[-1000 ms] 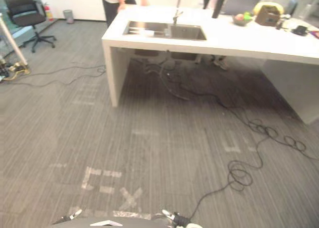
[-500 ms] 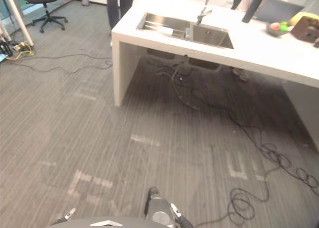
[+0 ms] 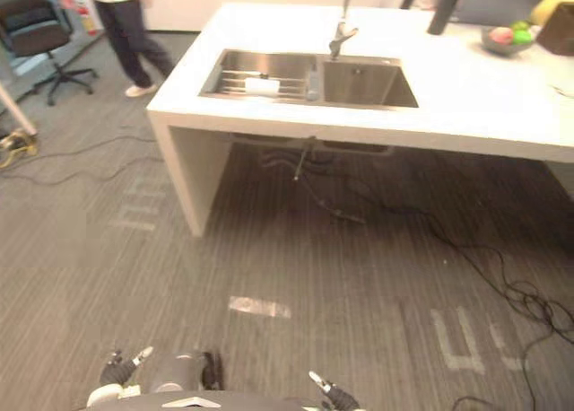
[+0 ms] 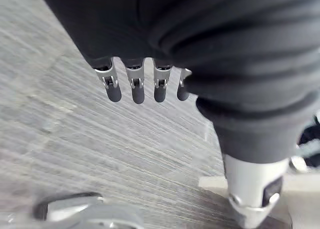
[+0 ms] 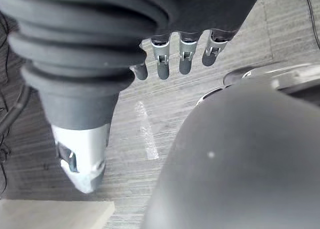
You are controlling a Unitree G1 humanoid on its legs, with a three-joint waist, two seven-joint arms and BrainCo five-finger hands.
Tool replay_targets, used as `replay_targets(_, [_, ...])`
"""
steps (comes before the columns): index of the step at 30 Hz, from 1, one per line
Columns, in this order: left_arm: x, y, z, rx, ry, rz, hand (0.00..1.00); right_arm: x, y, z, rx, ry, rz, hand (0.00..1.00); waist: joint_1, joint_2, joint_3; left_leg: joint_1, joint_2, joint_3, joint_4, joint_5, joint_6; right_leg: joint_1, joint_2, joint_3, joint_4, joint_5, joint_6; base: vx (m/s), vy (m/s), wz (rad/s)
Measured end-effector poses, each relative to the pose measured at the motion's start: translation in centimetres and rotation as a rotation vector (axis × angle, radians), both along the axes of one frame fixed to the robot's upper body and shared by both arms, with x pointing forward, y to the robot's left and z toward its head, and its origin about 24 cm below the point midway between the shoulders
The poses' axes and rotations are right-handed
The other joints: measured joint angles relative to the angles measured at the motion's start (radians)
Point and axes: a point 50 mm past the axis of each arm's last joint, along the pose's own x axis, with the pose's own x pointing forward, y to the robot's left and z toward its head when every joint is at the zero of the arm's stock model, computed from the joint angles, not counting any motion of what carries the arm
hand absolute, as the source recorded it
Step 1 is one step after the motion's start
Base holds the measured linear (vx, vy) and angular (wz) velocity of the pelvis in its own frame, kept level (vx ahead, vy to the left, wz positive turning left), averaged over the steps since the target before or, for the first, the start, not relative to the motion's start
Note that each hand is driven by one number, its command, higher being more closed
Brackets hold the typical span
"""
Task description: Walk over to the sink, pick up the cup, carry it to the dishwasher, place the cup inside the dishwasher, then close the dishwasher door
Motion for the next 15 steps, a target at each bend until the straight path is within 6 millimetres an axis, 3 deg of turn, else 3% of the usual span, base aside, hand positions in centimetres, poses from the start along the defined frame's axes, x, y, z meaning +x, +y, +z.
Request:
replay_targets(1, [0.8, 0.3, 0.5, 0.033, -0.043, -0.008, 0.0, 0.1, 0.7, 0.0, 0.015, -0.014, 0.008, 0.0, -0.004, -0.033, -0.001, 0.012, -0.022, 0.004, -0.015, -0.013, -0.006, -0.005, -0.019, 0.02, -0.001, 0.001, -0.005, 0.51, 0.187, -0.16])
replay_targets(2, [3.3, -0.2, 1.6, 0.071, -0.149, -0.038, 0.0, 0.6, 1.3, 0.0, 0.024, -0.027, 0.018, 0.0, -0.001, -0.064, 0.017, 0.004, -0.032, 0.006, 0.006, -0.036, 0.011, -0.012, -0.028, 0.045, 0.005, 0.005, -0.006, 0.44, 0.153, 0.11])
replay_targets(3, [5.3, -1.2, 2.5, 0.094, -0.22, -0.102, 0.0, 0.9, 1.8, -0.1, 0.034, -0.022, 0.041, 0.0, 0.0, -0.064, 0.032, -0.012, -0.042, 0.004, 0.027, -0.052, 0.019, -0.026, -0.036, 0.056, 0.021, 0.005, -0.006, 0.32, 0.118, 0.11])
replay_targets(4, [6.2, -1.9, 2.9, 0.098, -0.254, -0.137, 0.0, 1.1, 1.7, -0.1, 0.032, -0.022, 0.055, 0.0, -0.002, -0.078, 0.03, -0.012, -0.043, 0.007, 0.036, -0.054, 0.032, -0.033, -0.04, 0.062, 0.044, 0.005, -0.005, 0.29, 0.114, 0.01])
replay_targets(6, [8.5, -3.9, 4.8, 0.114, -0.378, -0.223, 0.0, 1.5, 1.9, 0.0, 0.033, -0.031, 0.051, 0.0, -0.006, -0.076, 0.03, 0.015, -0.05, 0.019, 0.04, -0.097, 0.036, -0.081, -0.051, 0.08, 0.176, 0.0, 0.012, 0.25, 0.097, -0.16])
replay_targets(7, [9.5, -4.5, 6.0, 0.117, -0.446, -0.245, 0.0, 1.5, 1.9, 0.0, 0.035, -0.031, 0.045, 0.0, -0.007, -0.077, 0.028, 0.033, -0.052, 0.033, 0.033, -0.12, 0.035, -0.109, -0.06, 0.079, 0.274, -0.01, 0.044, 0.27, 0.063, -0.21])
replay_targets(8, [10.8, -5.0, 7.7, 0.132, -0.534, -0.279, 0.0, 1.4, 1.7, 0.0, 0.035, -0.029, 0.034, 0.0, -0.008, -0.077, 0.028, 0.064, -0.057, 0.045, 0.03, -0.149, 0.036, -0.197, -0.076, 0.08, 0.504, 0.009, 0.124, 0.34, 0.054, -0.39])
replay_targets(9, [11.5, -5.5, 9.2, 0.142, -0.595, -0.305, 0.0, 1.1, 1.6, -0.1, 0.033, -0.021, 0.023, 0.0, -0.004, -0.086, 0.026, 0.128, -0.076, 0.064, -0.002, -0.167, 0.038, -0.287, -0.106, 0.079, 0.722, 0.125, 0.222, 0.3, 0.043, -0.45])
replay_targets(10, [11.8, -5.5, 9.8, 0.149, -0.622, -0.311, 0.0, 1.0, 1.5, -0.1, 0.035, -0.024, 0.009, 0.0, -0.006, -0.085, 0.028, 0.167, -0.085, 0.071, -0.023, -0.173, 0.038, -0.319, -0.125, 0.067, 0.813, 0.183, 0.214, 0.33, 0.046, -0.46])
replay_targets(11, [12.2, -5.5, 11.2, 0.166, -0.668, -0.32, 0.0, 1.0, 1.4, 0.0, 0.037, -0.04, -0.001, 0.0, -0.019, -0.074, 0.036, 0.246, -0.102, 0.076, -0.07, -0.181, 0.038, -0.39, -0.174, 0.016, 0.984, 0.185, 0.117, 0.33, 0.021, -0.25])
replay_targets(12, [12.7, -5.8, 12.3, 0.183, -0.708, -0.331, 0.0, 1.2, 1.1, 0.2, 0.021, -0.059, 0.004, 0.0, -0.035, -0.067, 0.036, 0.309, -0.102, 0.073, -0.103, -0.192, 0.032, -0.466, -0.189, -0.03, 1.087, 0.151, 0.045, 0.32, 0.003, -0.13])
replay_targets(14, [13.6, -6.7, 13.9, 0.214, -0.765, -0.372, 0.0, 1.4, 0.9, 0.3, 0.017, -0.084, -0.009, 0.0, -0.061, -0.047, 0.029, 0.363, -0.087, 0.056, -0.136, -0.2, 0.024, -0.579, -0.186, -0.076, 1.101, 0.119, 0.019, 0.34, -0.075, 0.33])
replay_targets(15, [14.3, -7.6, 14.8, 0.227, -0.803, -0.408, 0.0, 1.2, 1.0, 0.2, 0.03, -0.086, -0.037, 0.0, -0.077, -0.045, 0.029, 0.388, -0.071, 0.029, -0.14, -0.204, 0.001, -0.631, -0.187, -0.102, 1.032, 0.102, 0.023, 0.4, -0.149, 0.65])
